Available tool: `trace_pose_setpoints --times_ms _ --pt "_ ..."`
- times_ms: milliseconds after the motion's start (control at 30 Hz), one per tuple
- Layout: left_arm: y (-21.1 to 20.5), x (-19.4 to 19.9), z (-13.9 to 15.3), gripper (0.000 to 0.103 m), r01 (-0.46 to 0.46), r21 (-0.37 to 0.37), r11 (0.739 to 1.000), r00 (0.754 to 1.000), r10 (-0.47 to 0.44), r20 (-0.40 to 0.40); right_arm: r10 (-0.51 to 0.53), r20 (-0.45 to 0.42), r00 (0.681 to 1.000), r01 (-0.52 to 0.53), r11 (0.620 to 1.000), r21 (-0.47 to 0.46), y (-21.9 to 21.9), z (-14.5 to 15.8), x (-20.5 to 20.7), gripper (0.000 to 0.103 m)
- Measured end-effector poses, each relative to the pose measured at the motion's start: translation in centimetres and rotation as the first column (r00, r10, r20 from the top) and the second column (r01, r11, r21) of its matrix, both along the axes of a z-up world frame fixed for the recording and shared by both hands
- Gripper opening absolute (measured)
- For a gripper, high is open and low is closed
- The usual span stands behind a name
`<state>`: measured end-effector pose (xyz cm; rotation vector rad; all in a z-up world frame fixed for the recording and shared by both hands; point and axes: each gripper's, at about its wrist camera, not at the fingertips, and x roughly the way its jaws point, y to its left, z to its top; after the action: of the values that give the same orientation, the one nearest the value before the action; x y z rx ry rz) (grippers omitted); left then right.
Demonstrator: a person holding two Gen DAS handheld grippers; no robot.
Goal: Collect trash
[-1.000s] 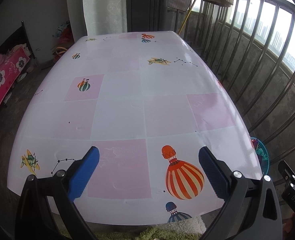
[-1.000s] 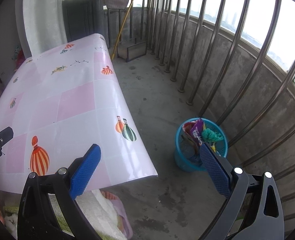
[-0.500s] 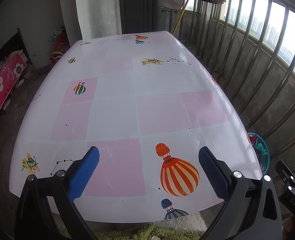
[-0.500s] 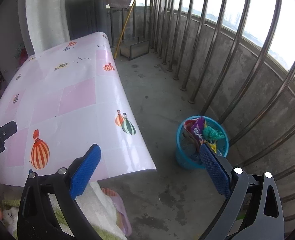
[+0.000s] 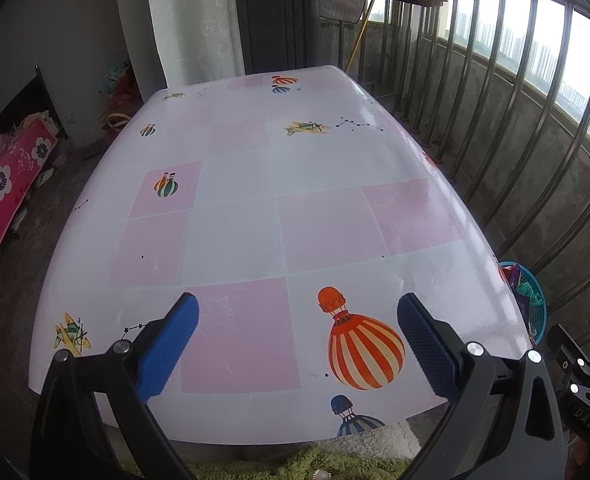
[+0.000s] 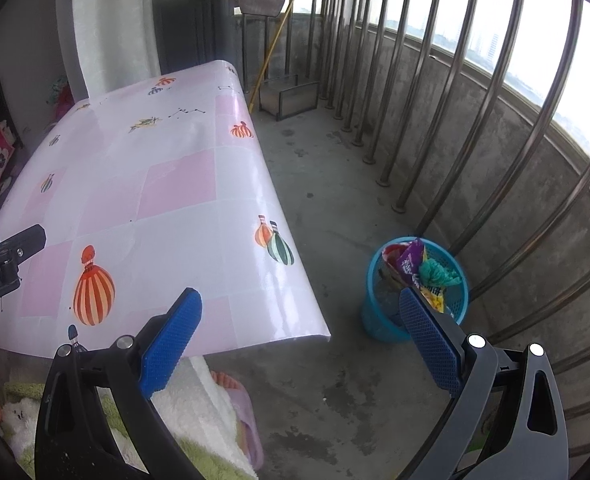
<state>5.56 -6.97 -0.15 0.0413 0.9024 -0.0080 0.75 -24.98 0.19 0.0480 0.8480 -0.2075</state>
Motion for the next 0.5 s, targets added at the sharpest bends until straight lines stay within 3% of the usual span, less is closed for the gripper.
trace_pose_setpoints --times_ms 500 --pt "-0.90 -0.03 -0.47 0.097 0.046 0.022 0.999 0.999 -0.046 -0.022 -0.022 0.000 1.000 0.022 1.000 -0.003 -0.55 -0.02 -0.19 0.095"
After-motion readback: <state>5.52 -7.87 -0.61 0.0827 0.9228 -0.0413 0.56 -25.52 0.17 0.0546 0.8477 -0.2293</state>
